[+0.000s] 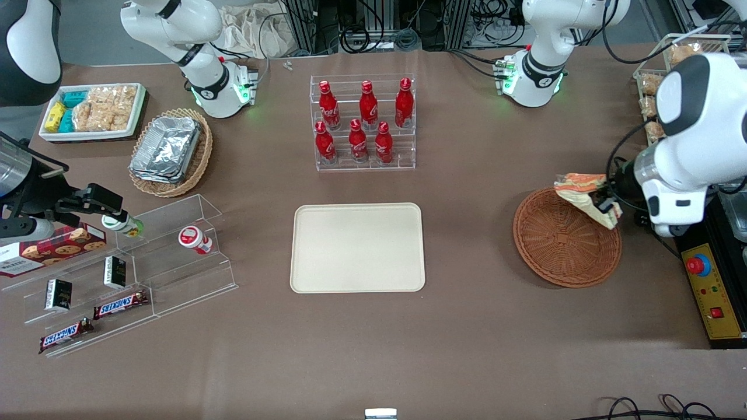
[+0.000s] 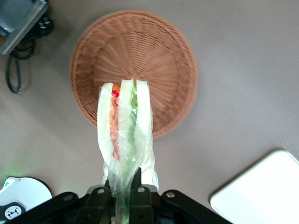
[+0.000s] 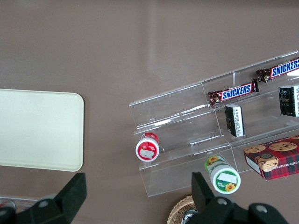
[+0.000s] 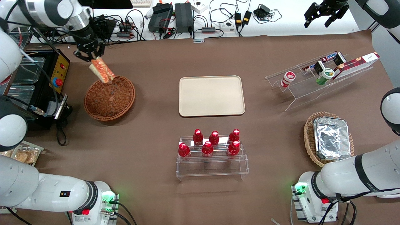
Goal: Place sandwich from basket to tray
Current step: 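Carry the held sandwich over to the cream tray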
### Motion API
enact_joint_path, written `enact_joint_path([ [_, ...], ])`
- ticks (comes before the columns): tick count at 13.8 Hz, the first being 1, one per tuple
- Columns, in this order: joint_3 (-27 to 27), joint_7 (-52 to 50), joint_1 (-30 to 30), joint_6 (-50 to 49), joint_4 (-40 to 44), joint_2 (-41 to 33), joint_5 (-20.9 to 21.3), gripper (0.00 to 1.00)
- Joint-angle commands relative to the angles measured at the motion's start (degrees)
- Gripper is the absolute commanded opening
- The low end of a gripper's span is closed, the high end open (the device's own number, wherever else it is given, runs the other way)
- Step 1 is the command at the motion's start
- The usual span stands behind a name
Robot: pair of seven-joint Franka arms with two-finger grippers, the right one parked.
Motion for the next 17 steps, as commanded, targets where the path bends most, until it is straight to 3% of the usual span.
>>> enact_joint_path([
  [1,-3.5,6.78,-0.23,-1.77,2.63,1.27,-1.23,0.0],
  [8,-17.81,9.54,-0.32,3.15,4.64,6.97,-0.44,0.0],
  [13,-31.44,8.66,-0.41,8.95,9.38,18.47,13.6,0.05],
  [17,-35.24,6.72,-0.41,11.75,14.14,27.02,14.59,0.0],
])
